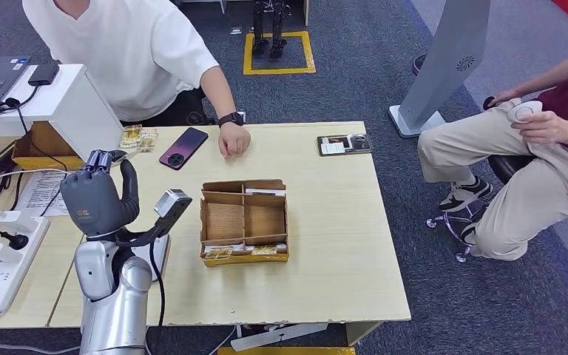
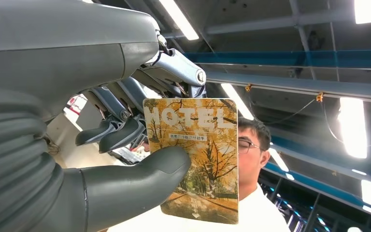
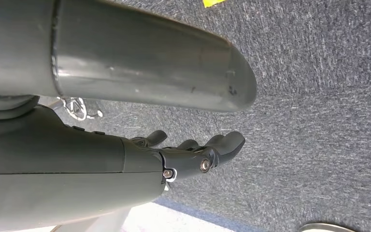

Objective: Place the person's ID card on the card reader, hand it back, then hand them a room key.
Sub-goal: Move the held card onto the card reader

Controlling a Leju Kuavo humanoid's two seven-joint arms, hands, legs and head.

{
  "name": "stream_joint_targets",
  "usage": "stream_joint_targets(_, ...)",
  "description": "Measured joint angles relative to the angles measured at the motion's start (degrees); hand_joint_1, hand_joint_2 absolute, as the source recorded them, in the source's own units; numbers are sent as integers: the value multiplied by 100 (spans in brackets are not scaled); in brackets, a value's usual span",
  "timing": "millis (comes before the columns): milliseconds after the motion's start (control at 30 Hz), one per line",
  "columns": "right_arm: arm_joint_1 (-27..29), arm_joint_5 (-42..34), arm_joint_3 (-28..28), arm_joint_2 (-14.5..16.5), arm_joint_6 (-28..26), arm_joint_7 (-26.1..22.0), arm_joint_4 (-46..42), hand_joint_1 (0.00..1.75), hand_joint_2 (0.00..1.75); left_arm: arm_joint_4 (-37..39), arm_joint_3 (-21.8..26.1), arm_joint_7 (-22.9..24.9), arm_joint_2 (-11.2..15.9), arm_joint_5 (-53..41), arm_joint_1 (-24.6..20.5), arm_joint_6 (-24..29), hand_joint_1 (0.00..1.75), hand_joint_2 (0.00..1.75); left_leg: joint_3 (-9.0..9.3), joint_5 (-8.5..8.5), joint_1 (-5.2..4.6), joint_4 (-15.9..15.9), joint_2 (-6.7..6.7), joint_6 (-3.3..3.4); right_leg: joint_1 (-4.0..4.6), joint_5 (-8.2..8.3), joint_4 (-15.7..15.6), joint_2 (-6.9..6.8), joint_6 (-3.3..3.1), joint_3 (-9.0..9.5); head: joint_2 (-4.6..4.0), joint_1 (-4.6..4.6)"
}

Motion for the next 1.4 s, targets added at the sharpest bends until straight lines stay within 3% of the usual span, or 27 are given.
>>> stream_joint_targets(133,0,-10,5,-4,2,0,1,0,0,-1,59,-44,-7,-30,2,0,175,175,0,0,0,0,0,0,0,0,0,0,0,0,0,-2)
stream_joint_targets(333,6,-51,19,-11,71,0,2,0,0,2,212,303,49,-98,56,0,175,175,-1,0,1,0,0,0,0,0,1,0,0,0,0,-1)
stream_joint_targets(500,38,-99,17,-23,67,0,8,0,0,2,695,-100,71,61,117,0,175,175,-2,0,1,0,0,0,1,-1,1,0,-1,-1,0,-2)
stream_joint_targets(733,62,-106,17,-26,65,1,10,0,0,-1,1002,-207,67,109,143,0,175,175,-3,0,0,0,-1,0,0,-1,1,-2,0,0,0,-1)
stream_joint_targets(967,74,-151,17,-26,63,44,9,0,0,1,1648,-809,-34,389,142,1,175,175,-2,0,1,0,0,0,0,-1,1,-1,-1,-2,0,-1)
stream_joint_targets(1400,80,-49,-31,-25,-4,93,22,0,0,86,2504,-987,-82,478,234,0,175,175,-4,0,1,0,-1,0,0,-1,1,-2,-1,-2,0,0)
